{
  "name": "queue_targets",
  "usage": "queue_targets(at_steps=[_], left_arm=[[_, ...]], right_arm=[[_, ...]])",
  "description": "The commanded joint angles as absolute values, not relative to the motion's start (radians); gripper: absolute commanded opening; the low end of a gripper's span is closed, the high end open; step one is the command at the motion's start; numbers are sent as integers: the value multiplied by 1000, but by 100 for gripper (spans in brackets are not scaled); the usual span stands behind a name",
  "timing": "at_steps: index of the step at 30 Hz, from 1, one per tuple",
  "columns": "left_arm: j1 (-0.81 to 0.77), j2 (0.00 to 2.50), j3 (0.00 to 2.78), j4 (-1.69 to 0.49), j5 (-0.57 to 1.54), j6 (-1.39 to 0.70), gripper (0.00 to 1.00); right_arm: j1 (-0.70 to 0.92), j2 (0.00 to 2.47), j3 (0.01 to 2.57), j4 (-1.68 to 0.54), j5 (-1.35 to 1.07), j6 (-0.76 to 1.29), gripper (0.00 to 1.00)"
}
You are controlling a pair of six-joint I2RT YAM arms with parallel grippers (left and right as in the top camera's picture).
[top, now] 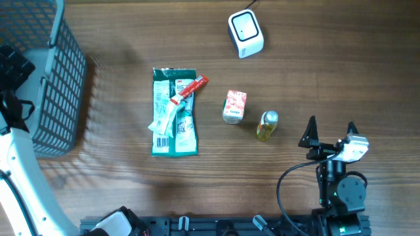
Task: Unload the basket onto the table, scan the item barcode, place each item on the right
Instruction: 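Release the packets on the table and withdraw the left gripper to the basket, then move the right gripper over the yellow glass bottle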
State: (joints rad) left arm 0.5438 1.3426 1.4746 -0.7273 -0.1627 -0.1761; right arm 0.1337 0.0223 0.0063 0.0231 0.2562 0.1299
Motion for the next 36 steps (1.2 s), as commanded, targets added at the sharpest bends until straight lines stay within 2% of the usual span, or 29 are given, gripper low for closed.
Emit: queue_targets(at_steps=[1,36], left_arm=[[548,1342,1480,-727,-154,-157,100],[548,1342,1480,-727,-154,-157,100]], right_arm=[[131,23,6,29,265,134,100],[131,23,6,37,252,140,100]])
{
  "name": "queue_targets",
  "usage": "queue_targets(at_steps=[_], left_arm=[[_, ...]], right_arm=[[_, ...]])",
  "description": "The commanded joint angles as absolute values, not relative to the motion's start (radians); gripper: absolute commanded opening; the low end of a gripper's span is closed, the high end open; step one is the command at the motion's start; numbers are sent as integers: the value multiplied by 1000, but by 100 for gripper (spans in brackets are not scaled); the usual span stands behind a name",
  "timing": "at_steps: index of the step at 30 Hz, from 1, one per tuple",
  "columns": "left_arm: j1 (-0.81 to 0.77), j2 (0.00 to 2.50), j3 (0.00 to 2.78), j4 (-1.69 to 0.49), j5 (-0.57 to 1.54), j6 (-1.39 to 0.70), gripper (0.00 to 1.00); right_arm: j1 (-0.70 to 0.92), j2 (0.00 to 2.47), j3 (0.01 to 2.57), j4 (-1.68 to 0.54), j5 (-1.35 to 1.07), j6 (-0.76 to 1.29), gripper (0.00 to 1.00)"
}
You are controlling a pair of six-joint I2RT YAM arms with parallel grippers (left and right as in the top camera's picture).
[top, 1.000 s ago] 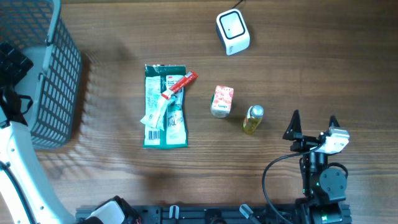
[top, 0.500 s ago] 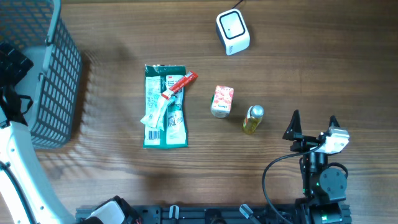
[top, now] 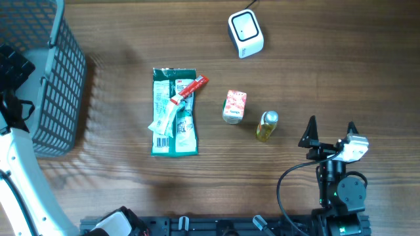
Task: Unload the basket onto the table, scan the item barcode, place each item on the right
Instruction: 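Move the right gripper over the yellow glass bottle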
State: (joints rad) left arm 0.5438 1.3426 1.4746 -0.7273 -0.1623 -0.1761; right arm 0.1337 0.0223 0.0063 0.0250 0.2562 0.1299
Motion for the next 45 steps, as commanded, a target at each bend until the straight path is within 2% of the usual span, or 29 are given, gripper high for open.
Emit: queue_targets(at_steps=[1,17,21,25,27,30,37,42,45], left_arm=[[548,1342,1480,-728,-154,-157,100],[548,1342,1480,-728,-154,-157,100],[548,1342,1480,-727,-154,-157,100],[548,1342,1480,-727,-154,-157,100],[548,1342,1480,-727,-154,-157,100],[548,1342,1480,-728,-154,-157,100],[548,1342,1480,-727,-154,-157,100],[548,1342,1480,-727,-154,-157,99],[548,1342,1480,-728,-154,-157,100]], right_arm=[[131,23,6,35,228,154,100],[131,23,6,25,178,217,100],[131,23,6,22,111,533,100],[131,23,6,56,149,794,100],[131,23,6,122,97,715,100],[131,23,42,184,-26,464,100],[131,131,212,110,-30,495,100],[131,361,397,62,-92,496,100],[131,546,568,-49,-133,496,100]])
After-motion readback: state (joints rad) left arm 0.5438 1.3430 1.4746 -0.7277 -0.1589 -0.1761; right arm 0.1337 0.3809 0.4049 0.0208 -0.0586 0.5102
